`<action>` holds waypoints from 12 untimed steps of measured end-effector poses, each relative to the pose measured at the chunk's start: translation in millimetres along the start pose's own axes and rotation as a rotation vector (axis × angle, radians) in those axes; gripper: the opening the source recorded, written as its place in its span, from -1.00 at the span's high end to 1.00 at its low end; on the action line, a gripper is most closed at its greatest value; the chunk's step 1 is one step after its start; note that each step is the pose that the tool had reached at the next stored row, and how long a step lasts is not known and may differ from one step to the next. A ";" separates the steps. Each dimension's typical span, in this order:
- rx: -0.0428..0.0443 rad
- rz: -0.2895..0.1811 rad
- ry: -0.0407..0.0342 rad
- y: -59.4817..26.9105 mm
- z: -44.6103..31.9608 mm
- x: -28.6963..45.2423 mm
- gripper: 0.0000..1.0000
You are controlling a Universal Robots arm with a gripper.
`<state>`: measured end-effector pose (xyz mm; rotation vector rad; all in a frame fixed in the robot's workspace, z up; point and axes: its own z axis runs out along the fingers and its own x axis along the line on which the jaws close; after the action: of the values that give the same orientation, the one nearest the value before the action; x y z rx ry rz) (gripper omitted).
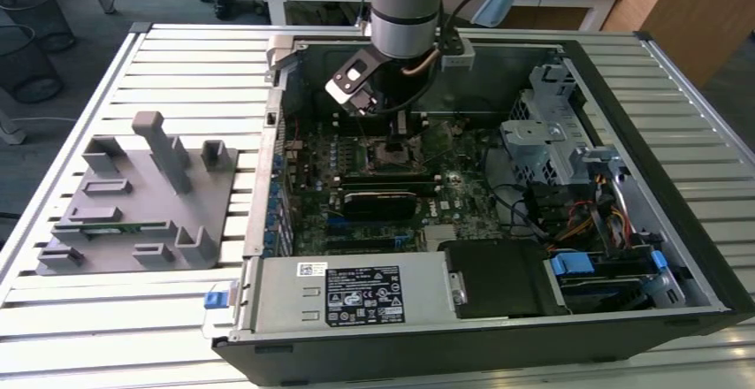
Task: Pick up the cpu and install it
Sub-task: 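Place the cpu into insertion slot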
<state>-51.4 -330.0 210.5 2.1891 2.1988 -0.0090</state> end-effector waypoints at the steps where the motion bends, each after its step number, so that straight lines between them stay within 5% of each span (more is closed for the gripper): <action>1: 0.0000 0.000 0.0001 0.0 -0.6 0.0 0.76; 12: -0.0001 0.000 0.0002 0.2 -6.0 -0.2 0.79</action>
<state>-51.3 -330.0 216.5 2.1891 2.1989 -0.0087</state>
